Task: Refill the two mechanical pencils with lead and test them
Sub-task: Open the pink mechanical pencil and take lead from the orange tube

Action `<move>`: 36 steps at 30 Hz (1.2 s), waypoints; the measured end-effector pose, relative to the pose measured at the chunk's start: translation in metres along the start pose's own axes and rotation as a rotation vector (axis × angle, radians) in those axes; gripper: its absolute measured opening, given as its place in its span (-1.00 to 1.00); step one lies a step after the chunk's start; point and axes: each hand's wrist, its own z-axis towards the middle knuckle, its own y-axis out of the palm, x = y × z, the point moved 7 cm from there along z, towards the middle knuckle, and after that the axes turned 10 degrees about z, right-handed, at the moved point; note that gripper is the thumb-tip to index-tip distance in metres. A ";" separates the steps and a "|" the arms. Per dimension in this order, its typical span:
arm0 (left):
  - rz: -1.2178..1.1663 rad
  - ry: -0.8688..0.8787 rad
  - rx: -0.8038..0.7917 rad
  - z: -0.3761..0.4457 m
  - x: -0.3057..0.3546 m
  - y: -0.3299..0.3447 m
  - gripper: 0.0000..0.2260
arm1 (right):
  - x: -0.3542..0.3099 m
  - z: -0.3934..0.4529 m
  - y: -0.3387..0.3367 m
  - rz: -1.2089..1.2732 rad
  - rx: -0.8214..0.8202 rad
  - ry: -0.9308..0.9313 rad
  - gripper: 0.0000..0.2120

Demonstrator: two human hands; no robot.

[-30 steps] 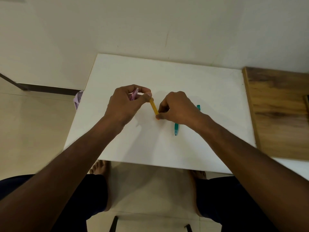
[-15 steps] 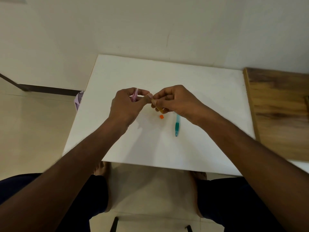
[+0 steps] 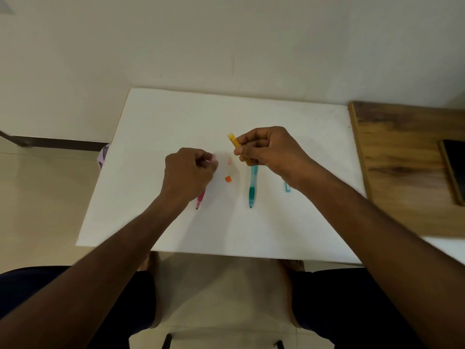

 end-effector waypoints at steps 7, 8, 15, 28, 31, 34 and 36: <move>0.063 0.049 -0.026 0.005 -0.003 0.007 -0.76 | -0.001 -0.002 0.001 0.023 -0.010 0.063 -0.87; 0.071 0.059 -0.024 0.006 -0.003 0.006 -0.74 | -0.001 -0.002 0.002 0.036 -0.014 0.073 -0.88; -1.396 -0.319 -0.313 0.001 0.015 0.002 -0.30 | -0.015 -0.008 0.016 0.103 -0.060 -0.035 -0.88; -2.008 -0.042 -0.497 -0.013 0.054 -0.015 -0.11 | -0.055 -0.033 0.047 -0.211 0.052 -0.405 -0.90; -2.018 -0.033 -0.502 -0.013 0.056 -0.017 -0.12 | -0.056 -0.032 0.044 -0.199 0.061 -0.415 -0.93; -2.003 -0.032 -0.492 -0.012 0.056 -0.017 -0.12 | -0.053 -0.030 0.041 -0.159 0.048 -0.384 -0.94; -1.999 -0.032 -0.482 -0.011 0.056 -0.017 -0.11 | -0.050 -0.028 0.040 -0.122 0.030 -0.351 -0.93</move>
